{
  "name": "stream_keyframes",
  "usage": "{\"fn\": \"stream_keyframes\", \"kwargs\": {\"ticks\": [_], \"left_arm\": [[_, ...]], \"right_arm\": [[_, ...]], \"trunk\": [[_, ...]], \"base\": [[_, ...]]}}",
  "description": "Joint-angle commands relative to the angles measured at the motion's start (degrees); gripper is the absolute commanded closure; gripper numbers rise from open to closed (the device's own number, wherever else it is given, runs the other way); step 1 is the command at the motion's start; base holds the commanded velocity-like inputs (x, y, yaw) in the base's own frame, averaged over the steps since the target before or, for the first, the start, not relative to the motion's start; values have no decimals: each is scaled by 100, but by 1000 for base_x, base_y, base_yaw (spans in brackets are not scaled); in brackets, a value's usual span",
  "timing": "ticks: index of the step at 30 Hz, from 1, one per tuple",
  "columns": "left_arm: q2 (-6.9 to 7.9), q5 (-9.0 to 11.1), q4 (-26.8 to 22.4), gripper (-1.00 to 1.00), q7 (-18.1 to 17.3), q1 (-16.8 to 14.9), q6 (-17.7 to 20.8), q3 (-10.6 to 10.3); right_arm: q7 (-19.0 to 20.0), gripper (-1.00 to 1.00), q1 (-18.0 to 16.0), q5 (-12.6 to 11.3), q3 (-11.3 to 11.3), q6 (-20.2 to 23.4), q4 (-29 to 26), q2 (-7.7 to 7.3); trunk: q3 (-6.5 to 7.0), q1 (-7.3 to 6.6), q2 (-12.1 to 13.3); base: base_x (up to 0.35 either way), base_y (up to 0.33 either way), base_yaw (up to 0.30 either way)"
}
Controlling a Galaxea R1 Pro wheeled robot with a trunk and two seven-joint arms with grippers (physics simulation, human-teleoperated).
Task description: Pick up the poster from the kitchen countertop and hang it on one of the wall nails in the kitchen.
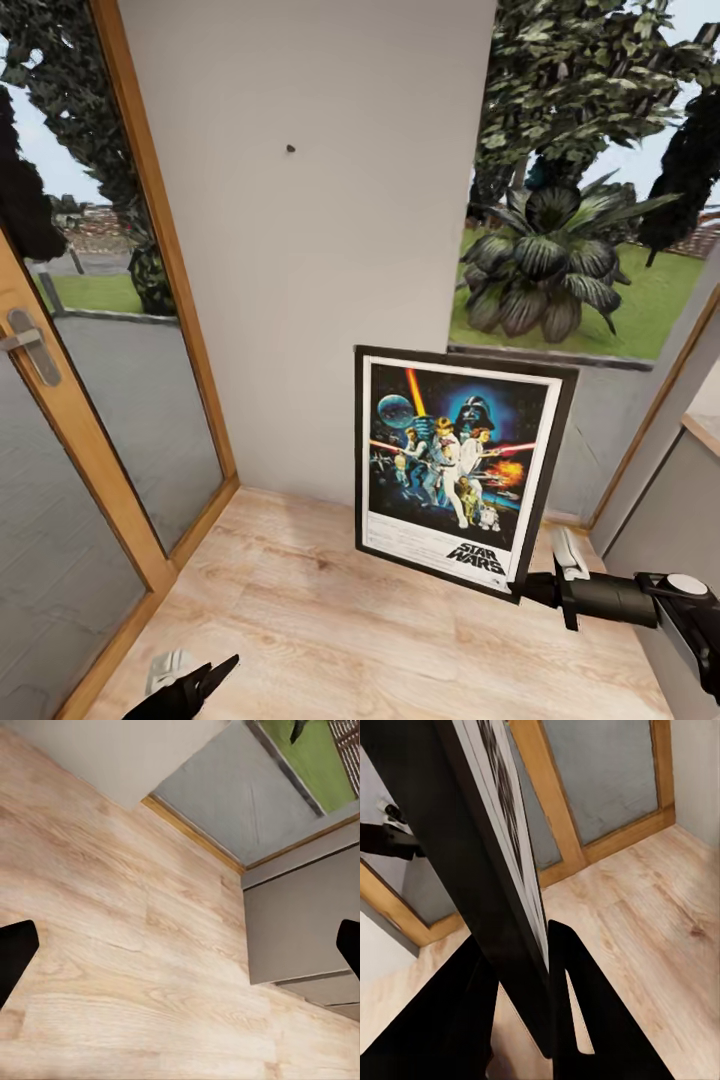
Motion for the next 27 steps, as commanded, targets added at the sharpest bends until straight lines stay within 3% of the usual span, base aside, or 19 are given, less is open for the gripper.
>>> {"fn": "stream_keyframes", "kwargs": {"ticks": [1,2,7,9,11,13,19,21,27], "left_arm": [[0,15,8,-100,-10,-6,-17,1],[-67,7,10,-100,12,-6,-39,21],[-60,0,403,-100,73,-6,-31,13],[-52,0,536,-100,96,-6,-25,10],[-27,-1,629,-100,103,-6,-16,5],[19,-1,651,-100,91,-6,-29,0],[60,-4,666,-100,65,-6,-48,-3],[186,-5,687,-100,54,-6,-51,4],[412,-2,708,-100,40,-6,-45,14]], "right_arm": [[24,100,-6,-35,0,20,0,1],[7,100,-6,-168,-6,58,-179,186],[-263,100,-24,-175,10,266,-970,446],[-482,100,-33,-159,20,718,-1433,555],[-1044,100,-109,-168,30,1614,-2272,735],[-1549,100,-351,-181,33,2097,-2746,958],[-2299,100,-832,-192,40,2403,-3036,1227],[-2570,100,-1195,-177,130,2667,-3053,1339],[-2698,100,-1893,-135,464,3484,-2999,1464]], "trunk": [[-13,5,-13],[-13,5,-13],[-13,5,-13],[-13,5,-13],[-13,5,-13],[-13,5,-13],[-13,5,-13],[-13,5,-13],[-13,5,-13]], "base": [[165,99,0],[22,13,0],[9,5,0],[3,2,0],[1,0,0],[0,0,0],[0,0,0],[0,0,0],[0,0,0]]}}
